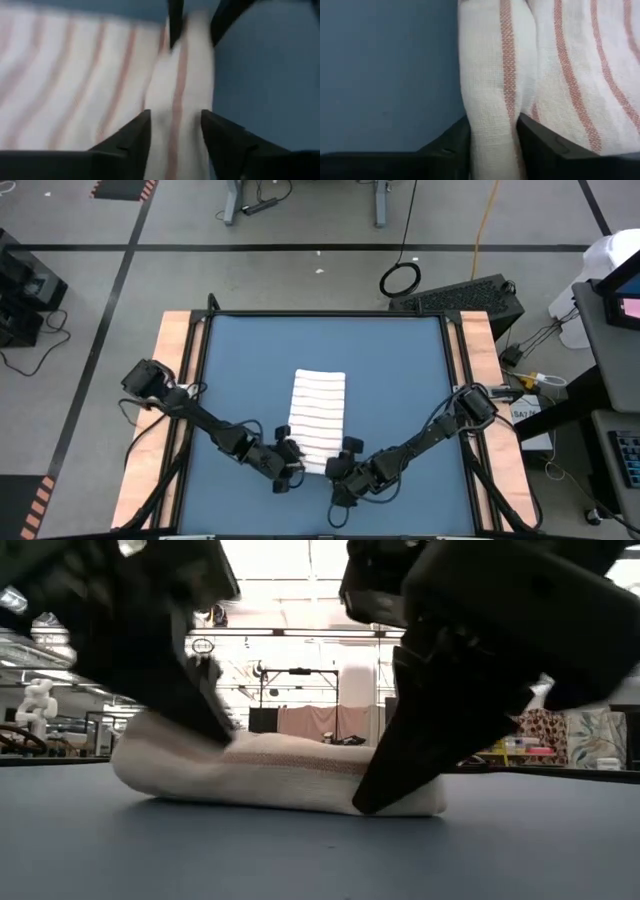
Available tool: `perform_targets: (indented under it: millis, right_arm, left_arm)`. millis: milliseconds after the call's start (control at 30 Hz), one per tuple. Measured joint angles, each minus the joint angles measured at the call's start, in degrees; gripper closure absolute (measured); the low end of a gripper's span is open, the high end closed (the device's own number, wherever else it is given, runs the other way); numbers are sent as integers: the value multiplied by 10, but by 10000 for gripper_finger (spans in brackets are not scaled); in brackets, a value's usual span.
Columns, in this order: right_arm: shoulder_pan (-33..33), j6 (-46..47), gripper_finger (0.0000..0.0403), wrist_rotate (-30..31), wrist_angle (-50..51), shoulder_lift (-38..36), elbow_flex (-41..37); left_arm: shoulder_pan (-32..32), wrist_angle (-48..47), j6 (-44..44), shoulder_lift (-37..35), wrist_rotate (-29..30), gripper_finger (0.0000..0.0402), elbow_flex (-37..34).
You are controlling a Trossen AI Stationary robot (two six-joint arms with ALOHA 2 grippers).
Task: Roll towel
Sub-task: Roll the white towel
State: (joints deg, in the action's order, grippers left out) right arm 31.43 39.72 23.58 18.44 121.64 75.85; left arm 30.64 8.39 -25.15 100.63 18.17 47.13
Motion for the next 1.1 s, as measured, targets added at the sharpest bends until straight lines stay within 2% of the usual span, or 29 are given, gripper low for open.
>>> perform_targets:
  millis: [100,233,433,600,733,1000,1100]
  right_arm:
    - [-17,4,300,-47,2,-1,0]
    - [-42,1,333,-112,1,-2,0]
    - [-75,-15,354,-200,-6,-3,0]
    - [-90,-25,351,-235,-6,-3,0]
    - [-98,-30,348,-248,-5,-3,0]
    - [-101,-45,347,-260,-3,-3,0]
    - [-101,-49,346,-256,-3,-3,0]
  left_arm:
    - [23,6,38,-19,53,194,1]
    - [63,14,78,-25,118,168,1]
    - [115,15,77,-2,195,160,1]
    - [130,14,76,18,270,159,2]
    - [125,15,79,34,262,159,2]
    - [99,-10,92,51,152,160,2]
    - [91,-20,89,51,146,176,3]
